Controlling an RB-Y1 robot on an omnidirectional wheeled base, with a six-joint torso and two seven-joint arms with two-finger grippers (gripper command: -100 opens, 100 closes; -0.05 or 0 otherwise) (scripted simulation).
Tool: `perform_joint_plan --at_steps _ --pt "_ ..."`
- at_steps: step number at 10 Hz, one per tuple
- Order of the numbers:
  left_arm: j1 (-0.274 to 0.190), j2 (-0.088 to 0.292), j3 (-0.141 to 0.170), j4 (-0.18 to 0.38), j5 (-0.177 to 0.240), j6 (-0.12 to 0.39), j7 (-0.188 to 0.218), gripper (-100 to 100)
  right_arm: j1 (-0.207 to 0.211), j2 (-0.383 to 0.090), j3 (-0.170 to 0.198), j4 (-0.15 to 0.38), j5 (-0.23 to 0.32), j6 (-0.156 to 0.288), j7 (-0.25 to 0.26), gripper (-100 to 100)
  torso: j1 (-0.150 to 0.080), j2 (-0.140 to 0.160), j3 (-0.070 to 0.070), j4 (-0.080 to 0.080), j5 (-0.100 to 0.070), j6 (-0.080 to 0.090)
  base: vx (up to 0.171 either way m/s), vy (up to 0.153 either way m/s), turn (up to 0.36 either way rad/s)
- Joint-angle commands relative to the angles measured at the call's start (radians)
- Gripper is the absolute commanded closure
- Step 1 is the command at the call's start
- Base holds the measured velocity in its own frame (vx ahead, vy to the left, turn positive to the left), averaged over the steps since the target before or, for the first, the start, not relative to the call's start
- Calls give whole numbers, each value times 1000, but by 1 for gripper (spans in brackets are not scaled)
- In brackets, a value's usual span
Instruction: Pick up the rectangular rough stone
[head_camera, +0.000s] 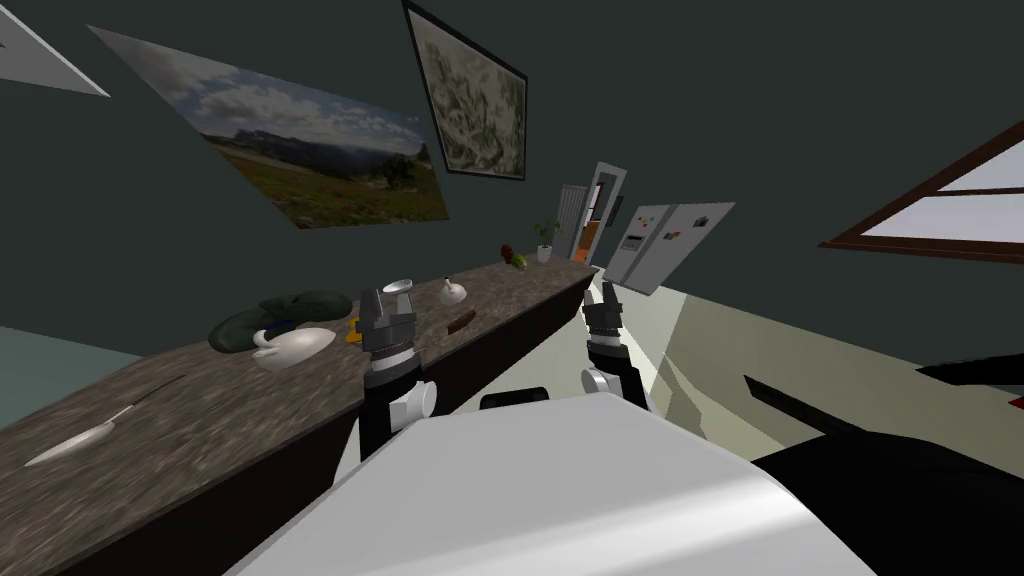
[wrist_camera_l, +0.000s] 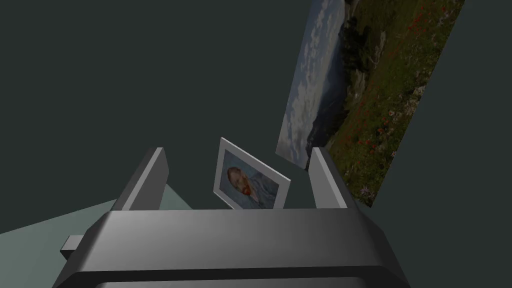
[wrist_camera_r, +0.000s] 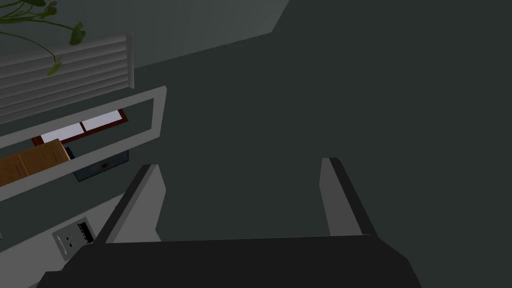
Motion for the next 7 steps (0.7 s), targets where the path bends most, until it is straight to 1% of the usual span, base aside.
perform_joint_plan --at_steps 1,4,6,7 --pt "5 40 6 1 8 10 5 -100 0 0 0 0 0 0 0 0 0 0 0 0 0 0 0 -21 -30" --pt "26 129 27 5 41 51 24 -100 0 0 0 0 0 0 0 0 -4 0 0 0 -1 0 9 -64 -52" --pt "47 186 47 8 74 93 43 -100 0 0 0 0 0 0 0 0 -6 -1 -1 0 -1 0 21 -102 -78" --pt "60 215 59 10 93 117 55 -100 0 0 0 0 0 0 0 0 -7 -1 -1 0 -1 0 19 -141 -101"
